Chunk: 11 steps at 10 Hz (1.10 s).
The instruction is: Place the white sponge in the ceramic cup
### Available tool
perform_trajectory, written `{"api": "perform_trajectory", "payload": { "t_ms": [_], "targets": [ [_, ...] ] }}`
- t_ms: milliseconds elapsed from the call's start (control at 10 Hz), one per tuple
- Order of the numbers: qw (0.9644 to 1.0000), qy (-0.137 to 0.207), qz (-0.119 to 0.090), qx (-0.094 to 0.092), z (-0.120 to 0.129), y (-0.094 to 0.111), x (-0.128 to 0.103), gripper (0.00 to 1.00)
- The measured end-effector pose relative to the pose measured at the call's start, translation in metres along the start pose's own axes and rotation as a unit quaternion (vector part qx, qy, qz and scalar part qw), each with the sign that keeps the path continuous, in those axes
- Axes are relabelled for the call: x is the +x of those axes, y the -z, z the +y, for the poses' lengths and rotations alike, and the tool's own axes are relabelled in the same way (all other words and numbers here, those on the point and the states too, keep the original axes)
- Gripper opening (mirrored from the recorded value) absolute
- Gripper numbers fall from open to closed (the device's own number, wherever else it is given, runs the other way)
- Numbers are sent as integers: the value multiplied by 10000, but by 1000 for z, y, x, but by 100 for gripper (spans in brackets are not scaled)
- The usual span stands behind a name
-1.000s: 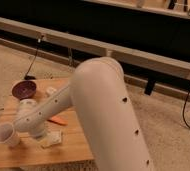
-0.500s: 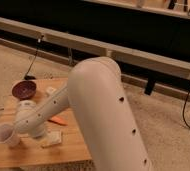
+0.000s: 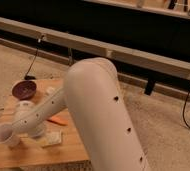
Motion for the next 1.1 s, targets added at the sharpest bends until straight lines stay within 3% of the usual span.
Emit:
{"api": "perform_trajectory", "payload": {
  "t_ms": [200,300,600,1000,1100],
  "targets": [
    [10000,-36,10,-16,0,-2,0,40],
    [10000,-41,26,-30,1,-4,1,26],
    [9999,-70,65,-95,4,-8,1,1],
    [9998,-200,38,-28,0,2,1,0],
    [9996,-263,-110,47,-3,15,-7,0]
  ]
}}
